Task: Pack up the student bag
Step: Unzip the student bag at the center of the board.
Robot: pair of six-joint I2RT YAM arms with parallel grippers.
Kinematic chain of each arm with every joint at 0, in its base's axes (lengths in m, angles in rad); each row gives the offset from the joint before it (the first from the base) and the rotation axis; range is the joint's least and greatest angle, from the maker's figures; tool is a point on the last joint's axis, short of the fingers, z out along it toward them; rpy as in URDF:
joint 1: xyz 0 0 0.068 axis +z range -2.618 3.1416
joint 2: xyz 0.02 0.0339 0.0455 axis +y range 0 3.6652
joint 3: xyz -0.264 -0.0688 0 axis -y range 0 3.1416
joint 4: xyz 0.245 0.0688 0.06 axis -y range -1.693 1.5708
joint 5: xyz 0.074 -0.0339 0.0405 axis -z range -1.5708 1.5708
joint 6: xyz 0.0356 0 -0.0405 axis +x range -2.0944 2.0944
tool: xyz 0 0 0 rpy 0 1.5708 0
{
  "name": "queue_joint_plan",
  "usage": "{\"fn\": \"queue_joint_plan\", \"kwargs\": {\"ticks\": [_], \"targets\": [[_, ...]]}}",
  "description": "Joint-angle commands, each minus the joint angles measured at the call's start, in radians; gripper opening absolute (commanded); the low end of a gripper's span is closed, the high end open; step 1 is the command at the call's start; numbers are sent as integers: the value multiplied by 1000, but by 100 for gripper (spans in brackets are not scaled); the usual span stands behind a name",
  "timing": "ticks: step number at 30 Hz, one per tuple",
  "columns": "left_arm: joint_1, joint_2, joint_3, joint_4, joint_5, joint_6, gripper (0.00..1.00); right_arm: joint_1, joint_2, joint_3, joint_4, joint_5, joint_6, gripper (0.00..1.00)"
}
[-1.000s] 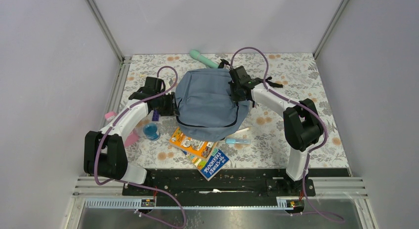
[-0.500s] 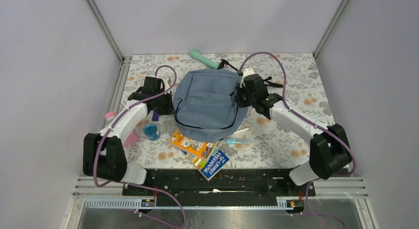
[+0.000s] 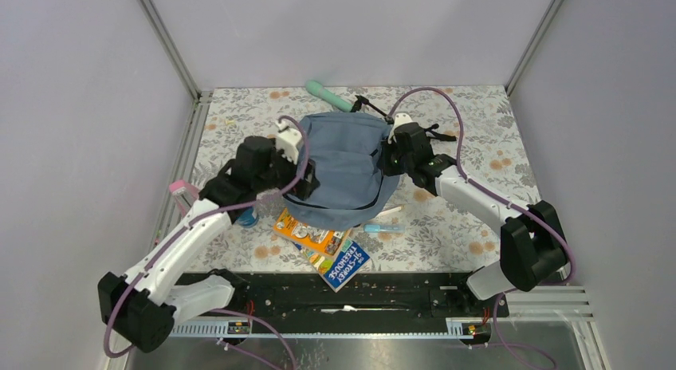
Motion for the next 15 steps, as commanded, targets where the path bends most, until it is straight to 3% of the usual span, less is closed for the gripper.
{"fn": "queue_joint_plan", "kwargs": {"ticks": [1, 6, 11, 15], "targets": [[-125, -66, -65, 77, 198, 195, 89, 11, -41, 50, 8, -5, 44, 0], [-248, -27, -65, 40, 112, 297, 89, 11, -47, 54, 3, -18, 52, 0], [-331, 149, 113, -97, 60, 337, 88, 11, -44, 55, 2, -19, 54, 0], [-358, 222, 121, -118, 62, 349, 88, 11, -46, 60, -5, -21, 54, 0]]}}
